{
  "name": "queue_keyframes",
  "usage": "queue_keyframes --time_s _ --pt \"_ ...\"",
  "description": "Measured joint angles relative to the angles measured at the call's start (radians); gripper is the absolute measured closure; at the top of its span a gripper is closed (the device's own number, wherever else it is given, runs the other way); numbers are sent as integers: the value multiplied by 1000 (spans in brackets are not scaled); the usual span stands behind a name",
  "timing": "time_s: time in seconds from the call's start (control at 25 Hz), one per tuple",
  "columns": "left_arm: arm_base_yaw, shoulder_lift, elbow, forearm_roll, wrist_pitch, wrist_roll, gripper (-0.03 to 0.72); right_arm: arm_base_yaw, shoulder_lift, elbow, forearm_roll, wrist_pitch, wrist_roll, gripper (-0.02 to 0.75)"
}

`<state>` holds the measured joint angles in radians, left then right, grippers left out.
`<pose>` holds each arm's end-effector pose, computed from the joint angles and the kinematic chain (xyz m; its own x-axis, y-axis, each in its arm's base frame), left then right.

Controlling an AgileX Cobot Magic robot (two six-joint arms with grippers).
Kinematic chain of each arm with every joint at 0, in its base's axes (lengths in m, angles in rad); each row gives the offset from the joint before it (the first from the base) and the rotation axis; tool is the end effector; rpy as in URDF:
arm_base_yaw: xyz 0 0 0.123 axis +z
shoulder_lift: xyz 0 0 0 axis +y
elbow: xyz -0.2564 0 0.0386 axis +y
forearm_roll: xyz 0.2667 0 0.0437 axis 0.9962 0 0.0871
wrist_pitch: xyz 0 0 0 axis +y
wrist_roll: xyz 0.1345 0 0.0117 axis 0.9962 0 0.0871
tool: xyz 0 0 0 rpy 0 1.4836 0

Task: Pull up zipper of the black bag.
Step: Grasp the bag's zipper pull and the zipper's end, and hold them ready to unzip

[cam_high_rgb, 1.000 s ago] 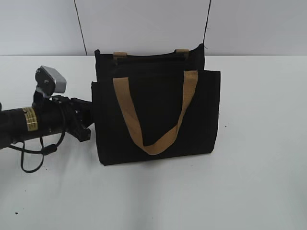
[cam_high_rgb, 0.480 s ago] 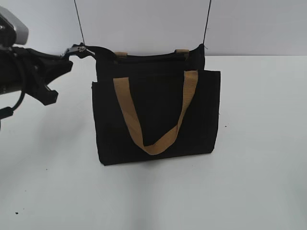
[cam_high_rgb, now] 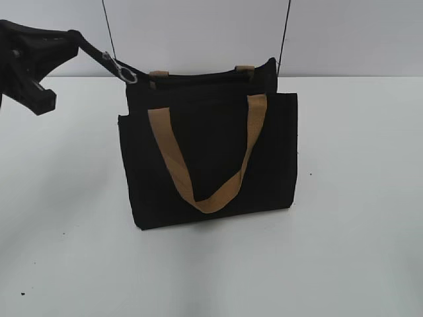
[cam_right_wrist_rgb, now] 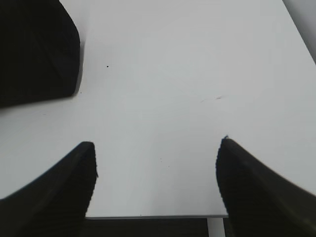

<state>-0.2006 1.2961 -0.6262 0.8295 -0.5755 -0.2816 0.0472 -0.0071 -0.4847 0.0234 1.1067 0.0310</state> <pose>0.3084 -0.1180 0.2280 0.1049 0.3938 -0.9132 0.5845 0.7186 0.3770 0.0742 0.0063 0.2562 -0.5052 0.0176 -0.8628 -0.0443 0.9979 0.0464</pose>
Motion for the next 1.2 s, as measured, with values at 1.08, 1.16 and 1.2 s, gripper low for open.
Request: queue_keyframes --time_s 1.08,1.16,1.2 --pt "-2 -2 0 4 -45 -21 655 0 471 -64 455 -236 -496 161" --pt "-2 -2 0 4 -15 -21 655 10 471 -66 469 -244 -505 161" --pt "-2 -2 0 4 1 -21 656 20 471 -66 469 -246 -508 161"
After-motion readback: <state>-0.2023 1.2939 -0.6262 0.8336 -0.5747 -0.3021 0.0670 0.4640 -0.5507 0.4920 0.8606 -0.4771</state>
